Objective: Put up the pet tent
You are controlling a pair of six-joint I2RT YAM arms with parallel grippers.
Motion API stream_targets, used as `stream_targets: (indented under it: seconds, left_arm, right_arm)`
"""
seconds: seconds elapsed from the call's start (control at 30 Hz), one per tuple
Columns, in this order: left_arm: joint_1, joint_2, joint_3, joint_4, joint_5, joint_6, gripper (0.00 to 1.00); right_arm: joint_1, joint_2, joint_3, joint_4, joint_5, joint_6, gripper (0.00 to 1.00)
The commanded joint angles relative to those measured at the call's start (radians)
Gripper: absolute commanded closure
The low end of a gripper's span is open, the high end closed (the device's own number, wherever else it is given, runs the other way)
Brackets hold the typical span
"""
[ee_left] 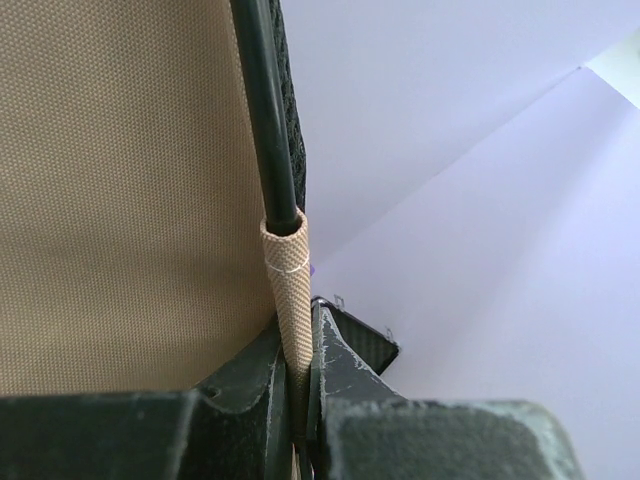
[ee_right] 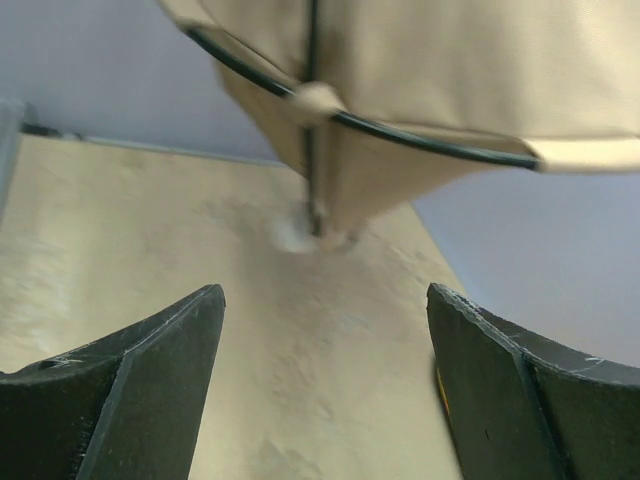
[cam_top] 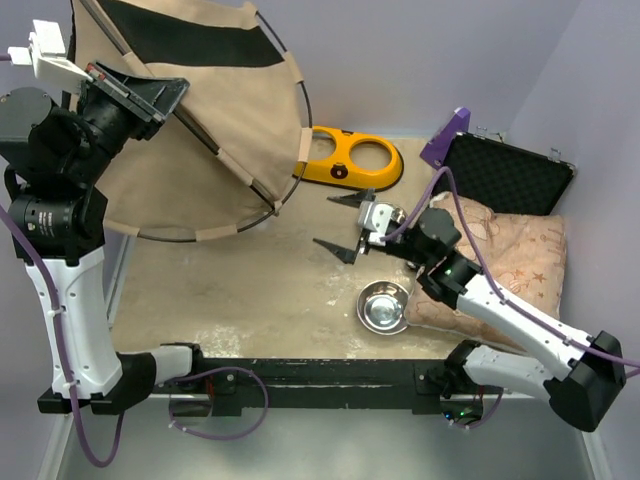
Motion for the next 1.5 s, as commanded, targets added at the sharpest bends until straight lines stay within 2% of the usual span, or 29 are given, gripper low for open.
stream_targets:
  seconds: [0.0, 0.1, 0.47, 0.57, 0.77, 0.9, 0.93, 0.97, 1.0, 1.23, 1.33, 1.47]
  left_arm:
    - [0.009, -0.032, 0.025, 0.145, 0.061, -0.021, 1.0]
    - [0.009, -0.04, 0.008, 0.148, 0.055, -0.019, 1.0]
    - [0.01, -0.055, -0.018, 0.154, 0.056, -0.022, 1.0]
    - [0.01, -0.058, -0.03, 0.154, 0.061, -0.024, 1.0]
    - [0.01, -0.046, -0.021, 0.157, 0.069, -0.021, 1.0]
    - [0.01, -0.032, -0.003, 0.157, 0.063, -0.019, 1.0]
    - [0.01, -0.029, 0.0, 0.16, 0.066, -0.019, 1.0]
    - [0.01, -0.029, -0.003, 0.163, 0.069, -0.024, 1.0]
    - [0.01, -0.028, -0.006, 0.167, 0.072, -0.028, 1.0]
    - [0.01, -0.026, -0.032, 0.183, 0.087, -0.035, 1.0]
    - [0.01, -0.026, -0.036, 0.186, 0.084, -0.035, 1.0]
    - [0.01, -0.031, -0.055, 0.192, 0.089, -0.042, 1.0]
  right_arm:
    - [0.073, -0.009, -0.035, 0.237, -0.002, 0.14, 0.14]
    - [0.099, 0.061, -0.017, 0.313, 0.027, 0.201, 0.14]
    - [0.144, 0.304, 0.051, 0.543, 0.33, 0.143, 0.18]
    - [0.153, 0.348, 0.095, 0.562, 0.38, 0.149, 0.25]
    - [0.165, 0.362, 0.127, 0.556, 0.46, 0.149, 0.29]
    - [0.165, 0.321, 0.112, 0.47, 0.531, 0.152, 0.37]
    - [0.165, 0.316, 0.11, 0.453, 0.556, 0.154, 0.42]
    - [0.162, 0.316, 0.109, 0.447, 0.592, 0.169, 0.52]
    - [0.162, 0.314, 0.107, 0.433, 0.618, 0.171, 0.55]
    - [0.162, 0.344, 0.163, 0.314, 0.751, 0.237, 0.51]
    - [0.162, 0.339, 0.17, 0.281, 0.759, 0.247, 0.5]
    - [0.162, 0.331, 0.138, 0.339, 0.596, 0.237, 0.24]
